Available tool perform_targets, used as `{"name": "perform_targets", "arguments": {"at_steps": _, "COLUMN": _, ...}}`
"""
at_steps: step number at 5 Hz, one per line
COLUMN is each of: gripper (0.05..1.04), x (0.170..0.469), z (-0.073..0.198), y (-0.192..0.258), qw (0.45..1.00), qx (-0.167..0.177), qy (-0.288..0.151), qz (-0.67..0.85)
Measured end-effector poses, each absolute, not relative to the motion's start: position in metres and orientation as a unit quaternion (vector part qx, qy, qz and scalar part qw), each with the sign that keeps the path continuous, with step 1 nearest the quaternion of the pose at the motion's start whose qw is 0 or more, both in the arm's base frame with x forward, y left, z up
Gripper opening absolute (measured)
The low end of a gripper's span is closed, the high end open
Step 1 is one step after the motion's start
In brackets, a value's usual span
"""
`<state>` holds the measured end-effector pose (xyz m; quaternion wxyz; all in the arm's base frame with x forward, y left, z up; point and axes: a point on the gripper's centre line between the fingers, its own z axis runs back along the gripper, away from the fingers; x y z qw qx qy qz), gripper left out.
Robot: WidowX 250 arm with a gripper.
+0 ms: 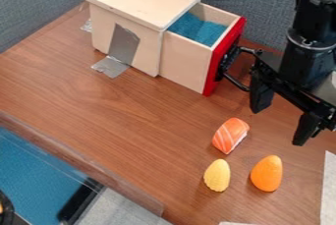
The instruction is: Move the yellow thing to the lower middle part of the table
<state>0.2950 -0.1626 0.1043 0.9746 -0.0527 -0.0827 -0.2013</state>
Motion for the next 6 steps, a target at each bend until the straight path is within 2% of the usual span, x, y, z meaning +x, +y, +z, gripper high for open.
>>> {"name": "perform_targets", "arguments": {"at_steps": 1, "gripper": 0.999, "x": 0.292, "z": 0.094, "y": -0.161, "qw": 0.976, "qx": -0.049, "qy": -0.067, "qz": -0.2}}
{"name": "perform_targets", "arguments": {"at_steps": 2, "gripper": 0.999, "x": 0.276, "z": 0.071, "y": -0.143, "qw": 0.979, "qx": -0.028, "qy": -0.045, "qz": -0.197}}
{"name": "perform_targets", "arguments": {"at_steps": 3, "gripper": 0.999, "x": 0.267, "z": 0.065, "y": -0.13, "qw": 0.982, "qx": -0.026, "qy": -0.048, "qz": -0.183}}
{"name": "perform_targets", "arguments": {"at_steps": 4, "gripper": 0.999, "x": 0.261, "z": 0.053, "y": -0.123, "qw": 0.984, "qx": -0.009, "qy": -0.048, "qz": -0.172}}
{"name": "perform_targets", "arguments": {"at_steps": 5, "gripper": 0.999, "x": 0.263, "z": 0.04, "y": -0.124, "qw": 0.986, "qx": -0.01, "qy": -0.047, "qz": -0.161}}
{"name": "perform_targets", "arguments": {"at_steps": 6, "gripper": 0.999, "x": 0.257, "z": 0.02, "y": -0.13, "qw": 0.987, "qx": -0.002, "qy": -0.021, "qz": -0.161}}
